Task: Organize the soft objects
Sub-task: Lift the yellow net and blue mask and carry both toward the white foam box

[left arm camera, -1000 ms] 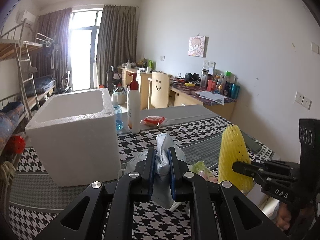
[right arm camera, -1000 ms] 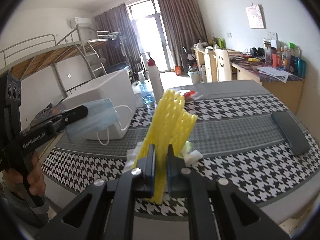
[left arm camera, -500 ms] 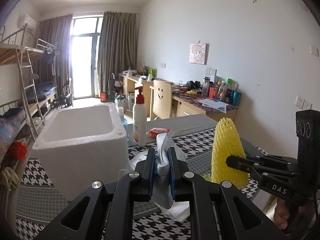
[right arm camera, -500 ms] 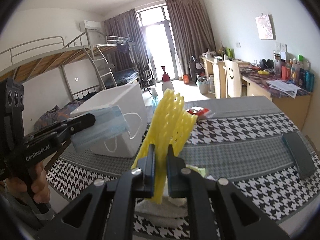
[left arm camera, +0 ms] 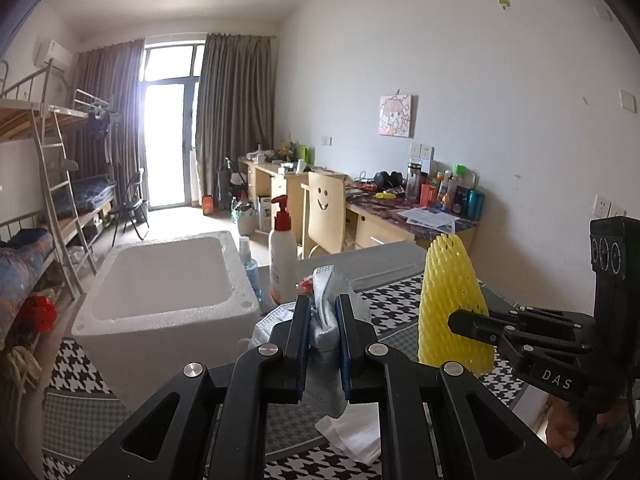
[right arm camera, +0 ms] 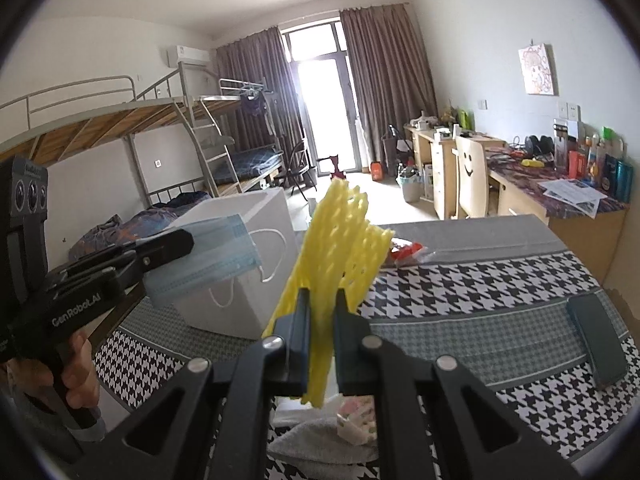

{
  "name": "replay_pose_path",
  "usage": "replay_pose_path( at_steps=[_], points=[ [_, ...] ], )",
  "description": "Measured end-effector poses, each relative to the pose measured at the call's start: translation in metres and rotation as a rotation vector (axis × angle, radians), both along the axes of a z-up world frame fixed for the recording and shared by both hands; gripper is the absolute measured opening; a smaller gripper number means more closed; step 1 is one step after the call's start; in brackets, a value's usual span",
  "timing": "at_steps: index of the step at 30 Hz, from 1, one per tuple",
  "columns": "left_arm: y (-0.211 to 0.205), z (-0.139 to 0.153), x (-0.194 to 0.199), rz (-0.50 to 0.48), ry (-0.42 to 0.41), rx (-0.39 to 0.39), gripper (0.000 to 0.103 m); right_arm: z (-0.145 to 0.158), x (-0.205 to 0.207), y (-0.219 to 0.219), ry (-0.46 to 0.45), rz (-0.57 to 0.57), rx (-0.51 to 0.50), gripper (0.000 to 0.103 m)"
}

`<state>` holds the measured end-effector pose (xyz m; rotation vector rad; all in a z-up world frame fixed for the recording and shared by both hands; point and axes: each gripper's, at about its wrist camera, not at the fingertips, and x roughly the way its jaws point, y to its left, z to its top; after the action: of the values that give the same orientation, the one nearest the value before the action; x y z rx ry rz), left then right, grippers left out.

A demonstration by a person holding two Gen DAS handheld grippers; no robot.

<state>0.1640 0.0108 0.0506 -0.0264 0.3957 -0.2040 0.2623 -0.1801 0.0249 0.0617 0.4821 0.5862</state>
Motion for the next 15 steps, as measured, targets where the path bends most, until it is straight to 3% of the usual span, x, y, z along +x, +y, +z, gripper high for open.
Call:
replay_pose_path(
  at_steps=[15],
  points=[
    [0.002, 0.016, 0.012, 0.016, -0.039, 0.011, 0.014, 0.016, 0.010, 0.006, -0.043, 0.023, -0.013, 0.012]
  ],
)
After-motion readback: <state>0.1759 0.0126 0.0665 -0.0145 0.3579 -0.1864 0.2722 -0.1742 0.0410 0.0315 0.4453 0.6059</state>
